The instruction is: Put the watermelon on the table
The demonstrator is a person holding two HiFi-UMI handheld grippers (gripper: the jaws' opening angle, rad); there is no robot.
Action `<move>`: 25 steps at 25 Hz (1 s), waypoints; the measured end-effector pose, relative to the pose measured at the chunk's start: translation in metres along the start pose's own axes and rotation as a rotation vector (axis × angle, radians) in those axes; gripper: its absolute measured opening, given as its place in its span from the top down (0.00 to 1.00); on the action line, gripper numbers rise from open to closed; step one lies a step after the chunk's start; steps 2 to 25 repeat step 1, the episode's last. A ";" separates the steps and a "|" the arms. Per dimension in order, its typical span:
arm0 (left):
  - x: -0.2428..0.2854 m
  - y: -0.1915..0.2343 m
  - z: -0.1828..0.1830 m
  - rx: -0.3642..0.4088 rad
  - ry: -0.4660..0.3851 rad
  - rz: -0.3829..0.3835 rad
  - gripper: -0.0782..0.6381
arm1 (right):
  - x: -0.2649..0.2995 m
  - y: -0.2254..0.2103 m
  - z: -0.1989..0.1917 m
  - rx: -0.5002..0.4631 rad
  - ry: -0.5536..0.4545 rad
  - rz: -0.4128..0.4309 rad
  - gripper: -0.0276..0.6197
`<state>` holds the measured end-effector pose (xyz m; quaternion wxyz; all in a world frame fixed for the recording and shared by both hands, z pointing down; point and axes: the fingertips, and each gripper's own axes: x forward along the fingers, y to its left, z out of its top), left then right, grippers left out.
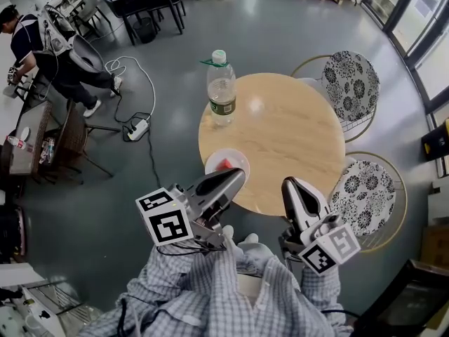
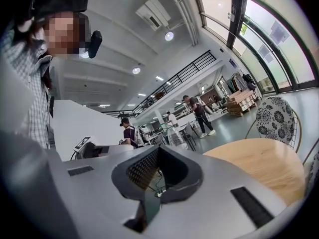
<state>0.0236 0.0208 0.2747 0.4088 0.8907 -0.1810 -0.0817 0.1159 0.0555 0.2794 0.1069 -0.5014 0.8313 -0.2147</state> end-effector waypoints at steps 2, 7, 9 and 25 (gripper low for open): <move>-0.001 0.000 0.000 -0.002 -0.001 0.000 0.88 | 0.000 0.000 -0.001 0.001 0.001 0.002 0.95; -0.001 0.000 0.000 -0.002 -0.001 0.000 0.88 | 0.000 0.000 -0.001 0.001 0.001 0.002 0.95; -0.001 0.000 0.000 -0.002 -0.001 0.000 0.88 | 0.000 0.000 -0.001 0.001 0.001 0.002 0.95; -0.001 0.000 0.000 -0.002 -0.001 0.000 0.88 | 0.000 0.000 -0.001 0.001 0.001 0.002 0.95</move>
